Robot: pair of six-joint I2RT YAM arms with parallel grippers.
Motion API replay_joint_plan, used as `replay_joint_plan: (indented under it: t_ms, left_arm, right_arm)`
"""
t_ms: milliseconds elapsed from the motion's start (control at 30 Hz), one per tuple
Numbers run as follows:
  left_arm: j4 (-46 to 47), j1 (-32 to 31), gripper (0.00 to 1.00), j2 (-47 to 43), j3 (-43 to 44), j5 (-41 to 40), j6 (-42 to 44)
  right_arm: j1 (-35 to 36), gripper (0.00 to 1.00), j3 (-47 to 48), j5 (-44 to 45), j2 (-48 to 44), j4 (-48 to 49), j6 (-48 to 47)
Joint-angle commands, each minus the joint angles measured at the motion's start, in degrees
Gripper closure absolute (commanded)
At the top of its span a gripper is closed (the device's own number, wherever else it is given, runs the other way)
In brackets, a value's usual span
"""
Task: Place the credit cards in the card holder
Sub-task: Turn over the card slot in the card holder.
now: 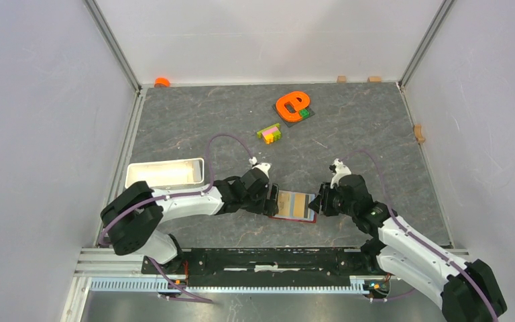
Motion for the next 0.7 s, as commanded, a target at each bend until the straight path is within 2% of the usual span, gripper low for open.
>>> replay_joint_plan:
  t_ms: [0,233,433,667]
  left_arm:
    - [2.85,0.02,0.19,-1.77,-0.77,0.01,-2.53]
    - [4.74,0.17,0.28,0.13,-1.27,1.11,-2.85]
    - [5.04,0.11,0.29,1.01,-1.13,1.47,-2.87]
    - [5.29,0.14,0.33,1.23,-1.66,1.21,-3.03]
  right_arm:
    - [0.24,0.64,-1.86,-4.01,2.28,6.16,1.9]
    - [0.26,0.64,-1.99,-1.9,2.41,4.78,2.0]
    - [0.24,0.61,3.61,-1.33,-1.1,0.01,0.21]
    - [3.98,0.58,5.81,0.4,1.78,-0.25,0.24]
